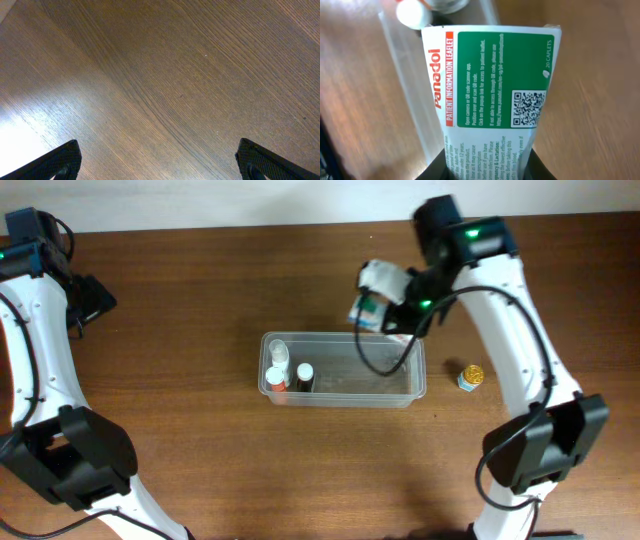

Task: Pack container
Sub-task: 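Lift the Panadol box and carry it over the container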

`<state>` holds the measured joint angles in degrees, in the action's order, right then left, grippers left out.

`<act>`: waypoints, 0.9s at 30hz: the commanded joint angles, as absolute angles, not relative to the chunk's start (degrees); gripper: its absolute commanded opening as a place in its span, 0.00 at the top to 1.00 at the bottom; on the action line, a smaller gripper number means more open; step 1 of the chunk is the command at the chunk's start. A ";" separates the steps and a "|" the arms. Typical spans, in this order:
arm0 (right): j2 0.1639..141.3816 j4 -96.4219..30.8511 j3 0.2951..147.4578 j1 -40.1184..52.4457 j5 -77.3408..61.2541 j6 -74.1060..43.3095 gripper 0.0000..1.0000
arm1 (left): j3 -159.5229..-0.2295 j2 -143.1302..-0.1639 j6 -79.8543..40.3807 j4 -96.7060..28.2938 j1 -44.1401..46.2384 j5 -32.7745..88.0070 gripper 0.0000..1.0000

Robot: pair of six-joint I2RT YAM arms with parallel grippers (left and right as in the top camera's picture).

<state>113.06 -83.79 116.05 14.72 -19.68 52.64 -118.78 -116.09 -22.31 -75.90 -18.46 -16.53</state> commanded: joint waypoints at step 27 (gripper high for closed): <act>111.11 -61.06 88.60 21.76 -9.87 58.74 0.77 | -119.52 -116.46 -22.24 -75.92 -18.65 -16.93 0.01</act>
